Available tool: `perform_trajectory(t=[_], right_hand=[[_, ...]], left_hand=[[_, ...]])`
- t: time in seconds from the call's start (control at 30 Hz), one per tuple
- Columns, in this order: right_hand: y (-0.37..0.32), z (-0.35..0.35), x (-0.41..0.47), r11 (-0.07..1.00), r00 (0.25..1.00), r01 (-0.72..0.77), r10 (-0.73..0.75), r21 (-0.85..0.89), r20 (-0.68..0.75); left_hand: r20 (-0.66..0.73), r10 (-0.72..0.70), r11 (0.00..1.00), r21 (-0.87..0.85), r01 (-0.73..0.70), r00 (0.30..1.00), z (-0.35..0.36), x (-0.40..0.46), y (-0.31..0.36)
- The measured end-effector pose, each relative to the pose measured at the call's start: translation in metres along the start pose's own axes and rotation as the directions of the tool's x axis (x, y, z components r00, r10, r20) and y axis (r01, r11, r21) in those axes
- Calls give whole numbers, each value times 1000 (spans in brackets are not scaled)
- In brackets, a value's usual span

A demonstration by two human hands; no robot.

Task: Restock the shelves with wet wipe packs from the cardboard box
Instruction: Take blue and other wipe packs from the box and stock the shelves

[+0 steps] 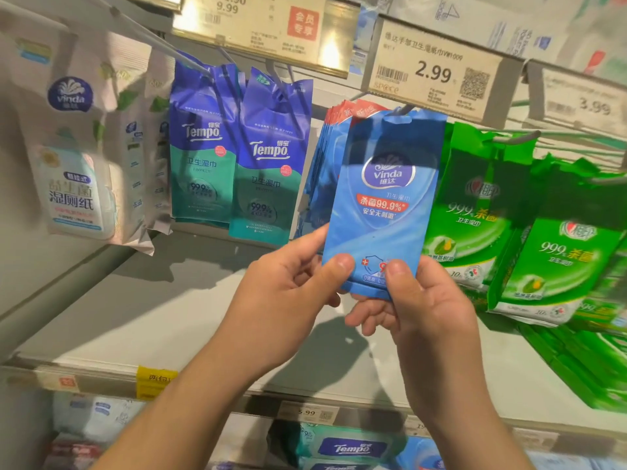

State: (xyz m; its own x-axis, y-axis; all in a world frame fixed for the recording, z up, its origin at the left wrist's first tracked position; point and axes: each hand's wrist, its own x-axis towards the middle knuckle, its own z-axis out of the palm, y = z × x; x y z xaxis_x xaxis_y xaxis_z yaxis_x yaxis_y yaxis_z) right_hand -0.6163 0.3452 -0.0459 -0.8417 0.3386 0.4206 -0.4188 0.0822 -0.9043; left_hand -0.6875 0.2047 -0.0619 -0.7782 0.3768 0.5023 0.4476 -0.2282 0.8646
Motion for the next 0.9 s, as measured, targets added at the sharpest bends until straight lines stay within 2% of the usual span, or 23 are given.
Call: perform_trajectory(t=[0.13,0.6,0.8,0.9], right_hand=[[14,6,-1,994,994,-108,109,29,-5],[26,38,41,963,962,-223,243,152,-127],[36,33,37,949,948,-262,287,174,-137],[42,26,31,941,942,-286,310,181,-126]], left_hand=[[-52,-32,999,-13,31,998,2,0,-5],[-169,-158,984,58,170,973,-4,51,-21],[-80,-254,963,-115,245,964,-3,36,-36],[-149,-320,947,-78,311,936,-9,25,-45]])
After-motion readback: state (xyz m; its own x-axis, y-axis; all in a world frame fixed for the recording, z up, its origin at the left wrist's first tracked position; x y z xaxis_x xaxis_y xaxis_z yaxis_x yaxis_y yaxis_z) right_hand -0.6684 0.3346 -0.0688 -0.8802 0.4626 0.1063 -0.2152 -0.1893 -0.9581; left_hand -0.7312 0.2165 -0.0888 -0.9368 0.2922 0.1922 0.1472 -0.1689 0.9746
